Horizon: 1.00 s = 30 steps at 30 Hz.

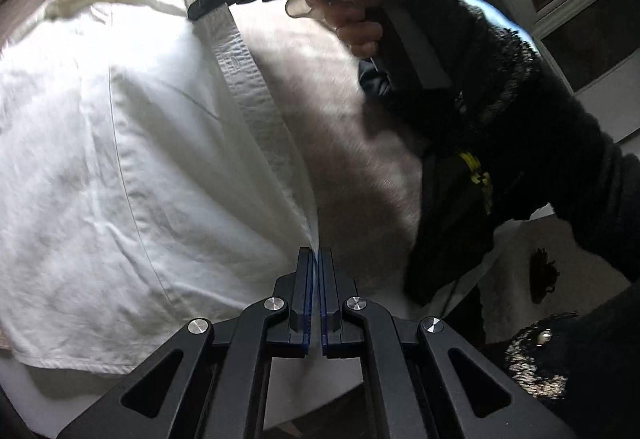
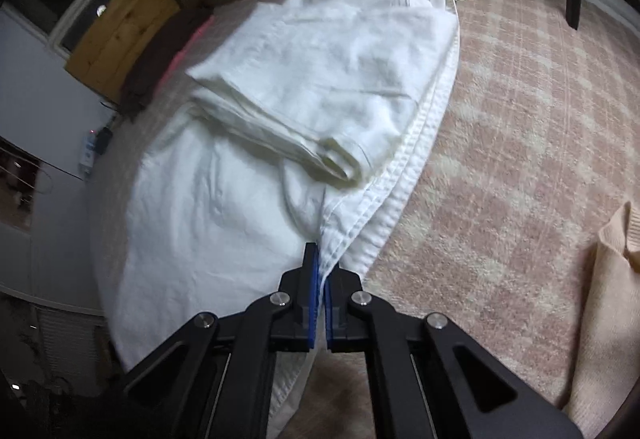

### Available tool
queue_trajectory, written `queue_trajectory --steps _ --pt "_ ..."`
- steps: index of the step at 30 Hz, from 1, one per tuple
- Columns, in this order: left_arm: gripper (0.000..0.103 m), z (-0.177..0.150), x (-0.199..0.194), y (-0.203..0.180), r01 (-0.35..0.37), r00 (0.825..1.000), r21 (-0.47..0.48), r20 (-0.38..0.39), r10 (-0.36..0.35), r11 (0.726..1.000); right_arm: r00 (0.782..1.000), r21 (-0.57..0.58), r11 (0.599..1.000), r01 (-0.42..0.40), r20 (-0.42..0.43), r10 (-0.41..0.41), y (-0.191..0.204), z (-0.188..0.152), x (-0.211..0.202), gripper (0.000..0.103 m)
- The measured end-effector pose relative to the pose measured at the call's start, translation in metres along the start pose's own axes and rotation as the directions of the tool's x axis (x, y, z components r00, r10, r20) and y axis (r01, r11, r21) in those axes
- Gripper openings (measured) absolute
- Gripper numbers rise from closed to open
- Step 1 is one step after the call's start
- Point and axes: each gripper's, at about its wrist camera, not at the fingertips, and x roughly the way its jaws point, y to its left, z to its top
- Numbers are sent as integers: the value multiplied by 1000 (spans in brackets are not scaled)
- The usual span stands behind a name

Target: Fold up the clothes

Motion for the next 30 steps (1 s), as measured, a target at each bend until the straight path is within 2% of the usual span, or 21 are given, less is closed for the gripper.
queue_trajectory --steps 4,6,8,10,12,14,17,19,22,23,24,26,28,30 --pt "4 -4 25 2 -7 999 11 -50 7 1000 995 -84 991 101 30 -99 13 -3 0 2" --pt "6 -3 26 1 2 999 0 -53 -2 1000 983 -170 968 183 34 -179 28 -5 3 2" --pt "16 -5 18 2 -8 998 -18 -64 7 1000 969 -218 945 245 35 -243 37 -6 4 3" --pt "33 -14 -7 8 -34 999 -49 -29 33 998 962 -224 936 271 21 -274 38 -7 -3 10" --pt "35 -29 -43 24 -55 998 -108 36 59 993 954 -213 930 301 48 -297 37 -9 -20 12" --pt "40 -45 -76 44 -81 990 -182 98 100 980 933 -211 909 360 110 -344 45 -12 -38 12" --pt "43 -59 -100 78 -101 979 -267 146 144 958 931 -227 907 355 176 -320 76 -14 -53 12" --pt "43 -65 -108 100 -102 974 -304 164 158 947 956 -259 927 271 188 -226 102 -16 -53 12" --pt "43 -74 -119 132 -101 965 -359 191 179 928 975 -309 930 199 154 -158 138 -11 -19 12" --pt "43 -72 -115 137 -110 966 -344 184 182 932 981 -312 933 178 135 -142 145 -11 -4 12" --pt "43 -68 -110 141 -112 968 -325 176 177 939 984 -295 940 169 104 -144 146 -12 8 12" --pt "43 -63 -105 147 -69 977 -295 174 124 953 988 -260 953 153 41 -147 148 -14 32 12" --pt "43 -58 -100 153 -22 983 -265 172 70 964 966 -239 938 253 1 -260 142 -17 49 12" --pt "43 -54 -95 159 25 986 -235 168 15 972 950 -197 932 306 -2 -312 145 -13 43 11"
